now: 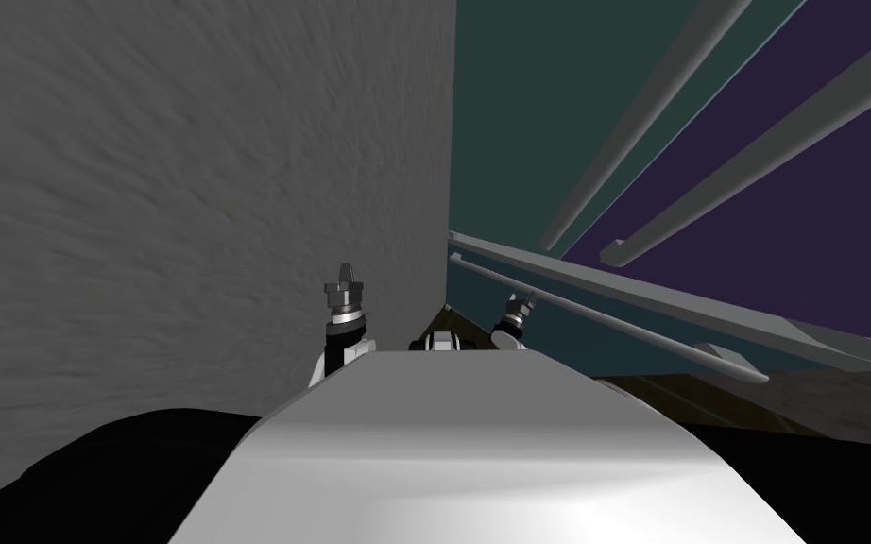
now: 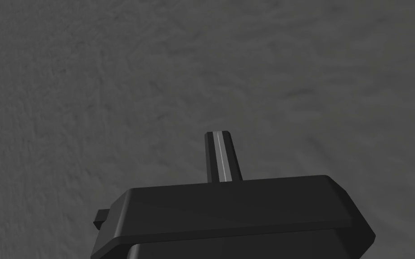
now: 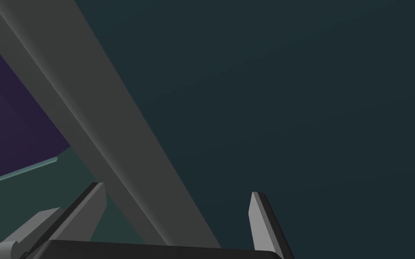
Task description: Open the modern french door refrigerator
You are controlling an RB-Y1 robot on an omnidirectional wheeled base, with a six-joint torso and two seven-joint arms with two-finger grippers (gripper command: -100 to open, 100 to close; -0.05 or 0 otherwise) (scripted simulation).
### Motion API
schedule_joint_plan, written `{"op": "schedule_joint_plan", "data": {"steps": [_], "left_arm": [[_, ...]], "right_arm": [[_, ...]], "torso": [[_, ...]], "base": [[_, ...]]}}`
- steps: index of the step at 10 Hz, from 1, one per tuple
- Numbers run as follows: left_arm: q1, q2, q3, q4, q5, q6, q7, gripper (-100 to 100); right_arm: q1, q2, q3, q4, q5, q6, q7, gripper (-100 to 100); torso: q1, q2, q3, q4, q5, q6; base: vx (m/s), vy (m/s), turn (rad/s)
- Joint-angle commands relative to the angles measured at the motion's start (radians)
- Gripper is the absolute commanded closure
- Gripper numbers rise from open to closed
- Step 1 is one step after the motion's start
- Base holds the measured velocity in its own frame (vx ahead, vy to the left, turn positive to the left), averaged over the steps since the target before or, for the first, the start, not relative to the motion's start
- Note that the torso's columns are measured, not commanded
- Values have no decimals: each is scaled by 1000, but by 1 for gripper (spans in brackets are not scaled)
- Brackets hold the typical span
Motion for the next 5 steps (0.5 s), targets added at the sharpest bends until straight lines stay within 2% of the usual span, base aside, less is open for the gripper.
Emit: {"op": "schedule_joint_plan", "data": {"steps": [1,5], "left_arm": [[3,0,0,0,0,-1,0,0],[17,-1,1,0,0,-6,-1,0]], "right_arm": [[0,-14,19,55,37,73,0,-100],[7,-32,37,105,70,143,0,-100]], "torso": [[0,-2,-1,-1,0,0],[0,-10,-6,-3,0,4]], "base": [[44,-16,14],[37,-14,8]]}}
